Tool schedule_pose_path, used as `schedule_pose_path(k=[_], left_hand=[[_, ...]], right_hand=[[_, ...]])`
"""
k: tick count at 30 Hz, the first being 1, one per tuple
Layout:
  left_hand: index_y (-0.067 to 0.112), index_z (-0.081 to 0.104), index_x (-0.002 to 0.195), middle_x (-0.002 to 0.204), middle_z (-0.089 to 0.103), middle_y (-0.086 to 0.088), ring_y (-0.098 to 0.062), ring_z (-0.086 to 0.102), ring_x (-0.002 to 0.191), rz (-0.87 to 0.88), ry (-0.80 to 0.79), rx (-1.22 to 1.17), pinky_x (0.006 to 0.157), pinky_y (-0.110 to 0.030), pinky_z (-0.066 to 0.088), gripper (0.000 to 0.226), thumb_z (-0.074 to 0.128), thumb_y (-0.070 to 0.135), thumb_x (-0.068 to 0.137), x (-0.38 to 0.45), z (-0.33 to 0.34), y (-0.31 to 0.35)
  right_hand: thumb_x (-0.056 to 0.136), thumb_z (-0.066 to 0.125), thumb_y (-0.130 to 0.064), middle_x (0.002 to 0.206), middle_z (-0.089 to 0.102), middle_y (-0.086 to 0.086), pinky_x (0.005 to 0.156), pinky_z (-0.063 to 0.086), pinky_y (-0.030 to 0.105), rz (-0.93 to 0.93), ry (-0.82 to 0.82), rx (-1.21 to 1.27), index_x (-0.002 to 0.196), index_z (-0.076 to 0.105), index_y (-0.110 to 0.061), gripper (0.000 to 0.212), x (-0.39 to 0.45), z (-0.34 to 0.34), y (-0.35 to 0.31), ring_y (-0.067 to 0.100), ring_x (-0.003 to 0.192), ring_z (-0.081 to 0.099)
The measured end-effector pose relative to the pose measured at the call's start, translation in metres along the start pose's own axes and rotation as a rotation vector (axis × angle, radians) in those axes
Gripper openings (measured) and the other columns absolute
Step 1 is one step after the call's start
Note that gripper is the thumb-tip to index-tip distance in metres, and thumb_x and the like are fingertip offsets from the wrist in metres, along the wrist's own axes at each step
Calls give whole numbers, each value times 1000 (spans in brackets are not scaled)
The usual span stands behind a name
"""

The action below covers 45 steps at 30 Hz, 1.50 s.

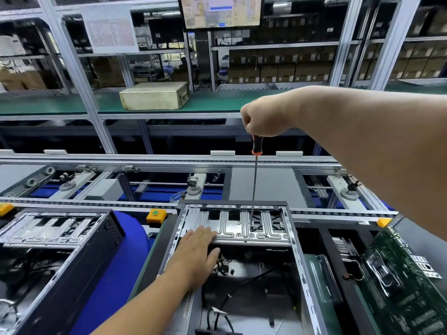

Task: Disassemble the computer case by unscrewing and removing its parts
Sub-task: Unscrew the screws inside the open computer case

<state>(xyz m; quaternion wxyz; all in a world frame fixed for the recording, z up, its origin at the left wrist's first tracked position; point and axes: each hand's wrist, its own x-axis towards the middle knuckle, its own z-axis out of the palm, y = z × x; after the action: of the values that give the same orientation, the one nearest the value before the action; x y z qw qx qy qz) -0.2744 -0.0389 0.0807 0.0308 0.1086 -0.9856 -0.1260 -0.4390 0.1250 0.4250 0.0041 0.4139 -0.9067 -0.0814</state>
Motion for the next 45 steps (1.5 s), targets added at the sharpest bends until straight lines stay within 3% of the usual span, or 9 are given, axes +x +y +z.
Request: schedule_pose_path(k=[7,10,14,19,25,30,34,37,45], left_hand=[[30,27,164,173,21,6,-10,7,161,-3,-7,19,128,-31,-8,61,31,53,108,-1,-2,2],[30,28,163,173,22,6,-10,8,161,-5,-10,18,128,-30,-8,60,31,53,108,-2,-3,3],[30,29,163,173,22,5,-11,8,161,-8,-10,18,129,-31,-7,59,32,51,108,-2,-4,4],[29,30,163,173,22,4,-12,9,161,-12,-12,18,130,-32,-5,58,32,50,109,-2,-5,5],[29,31,163,173,23,5,-11,10,161,-14,-5,7,130,-32,-5,58,33,50,109,-3,-7,6],[29,36,160,172,27,4,-11,14,160,-12,10,-22,131,-33,-2,55,37,49,109,-4,-9,7],[28,37,160,171,27,4,-11,15,160,-10,12,-22,131,-32,-2,54,38,48,109,-4,-10,8],[29,37,160,171,27,5,-11,14,160,-13,15,-24,130,-31,-3,54,38,47,109,-5,-11,8],[30,37,160,171,29,6,-11,16,159,-6,12,-20,130,-31,-3,54,37,48,109,-4,-9,7]], right_hand=[[97,42,-25,100,61,5,64,38,37,44,59,152,108,53,-19,16,1,10,0,23,85,57],[102,36,-47,98,56,0,74,43,40,93,184,-69,105,46,-19,30,5,20,-1,24,90,55],[102,41,-33,85,57,1,65,48,40,57,319,-199,99,57,-18,22,9,27,-1,25,79,57],[101,45,-32,92,57,1,64,40,38,-6,246,92,109,48,-22,13,6,25,1,21,78,53],[98,48,-21,97,58,2,60,37,34,7,181,315,110,53,-21,13,3,23,0,19,82,54],[96,45,-25,95,57,-3,61,35,33,30,174,276,103,54,-24,11,4,22,2,15,81,51],[102,38,-52,83,44,-8,74,38,38,61,260,-2,103,46,-26,27,5,27,5,23,89,50],[105,34,-48,94,52,-1,74,40,39,70,310,-60,105,48,-22,30,6,30,5,26,91,52],[99,48,-30,95,59,0,59,36,33,50,239,362,113,51,-22,17,-1,29,3,18,83,56]])
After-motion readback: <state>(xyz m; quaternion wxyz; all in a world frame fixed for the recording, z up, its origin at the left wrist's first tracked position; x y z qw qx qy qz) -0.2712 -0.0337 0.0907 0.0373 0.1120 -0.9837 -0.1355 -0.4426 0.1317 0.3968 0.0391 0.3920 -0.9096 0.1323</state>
